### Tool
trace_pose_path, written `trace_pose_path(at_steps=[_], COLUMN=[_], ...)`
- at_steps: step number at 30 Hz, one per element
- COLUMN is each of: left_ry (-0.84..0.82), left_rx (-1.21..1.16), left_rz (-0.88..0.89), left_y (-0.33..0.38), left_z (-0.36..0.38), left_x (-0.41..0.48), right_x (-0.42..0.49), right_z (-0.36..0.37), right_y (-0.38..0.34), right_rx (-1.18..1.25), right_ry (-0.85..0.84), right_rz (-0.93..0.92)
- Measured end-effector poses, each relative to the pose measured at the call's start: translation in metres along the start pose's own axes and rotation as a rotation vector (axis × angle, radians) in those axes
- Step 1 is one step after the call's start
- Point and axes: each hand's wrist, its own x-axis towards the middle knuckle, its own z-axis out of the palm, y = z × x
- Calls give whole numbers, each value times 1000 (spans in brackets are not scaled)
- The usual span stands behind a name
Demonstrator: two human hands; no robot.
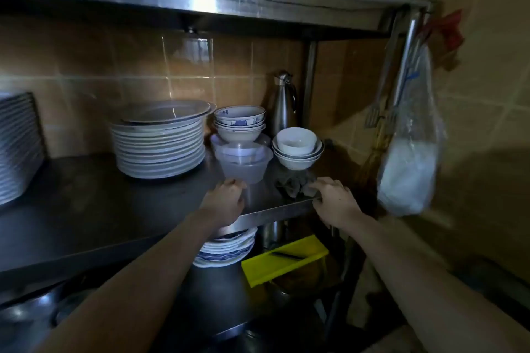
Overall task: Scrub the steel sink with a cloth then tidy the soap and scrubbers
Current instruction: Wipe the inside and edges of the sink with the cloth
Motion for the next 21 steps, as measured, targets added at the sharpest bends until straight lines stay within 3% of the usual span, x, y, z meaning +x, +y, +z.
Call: trace_pose_path(at_steps=[21], left_ry=[-51], left_rx=[-169], left_rz=[160], left_y=[-41], left_z=[51], left_x=[85], right_x=[100], right_z=[67], right_y=[-5], right_rx=[46], right_ry=[-59], right_rz=[136])
